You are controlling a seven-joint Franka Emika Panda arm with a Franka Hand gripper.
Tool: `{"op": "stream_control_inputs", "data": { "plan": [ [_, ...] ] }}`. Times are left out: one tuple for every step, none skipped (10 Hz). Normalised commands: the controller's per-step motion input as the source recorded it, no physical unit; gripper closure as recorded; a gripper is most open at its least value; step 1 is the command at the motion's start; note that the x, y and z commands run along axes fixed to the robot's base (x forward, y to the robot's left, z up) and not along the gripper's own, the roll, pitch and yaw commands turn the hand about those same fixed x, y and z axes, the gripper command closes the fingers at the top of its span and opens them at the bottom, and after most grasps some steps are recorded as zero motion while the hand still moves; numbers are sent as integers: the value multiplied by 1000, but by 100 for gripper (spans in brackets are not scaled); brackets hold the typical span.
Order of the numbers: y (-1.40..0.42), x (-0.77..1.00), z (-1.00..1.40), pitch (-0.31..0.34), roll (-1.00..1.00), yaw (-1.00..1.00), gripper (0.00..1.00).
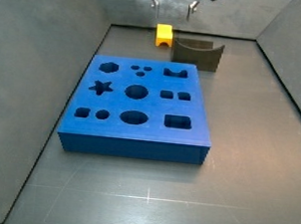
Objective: Pick up the arch object. Move up. Place the arch object on the fixture. Regrasp the arch object. Rotate the arch object. Move to above the board. Insert the arch object.
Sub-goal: Pick up the arch object.
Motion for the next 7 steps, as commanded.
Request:
{"op": "stream_control_inputs", "data": {
  "plan": [
    [0, 0, -863, 0, 257, 0, 0],
    [0, 0, -880, 0, 240, 0, 0],
    [0, -9, -889, -3, 251, 0, 0],
    [0, -46, -869, -9, 263, 0, 0],
    [0, -66, -857, -11, 269, 0, 0],
    [0, -66, -854, -11, 271, 0, 0],
    [0, -66, -843, -10, 276, 0, 0]
  ]
}}
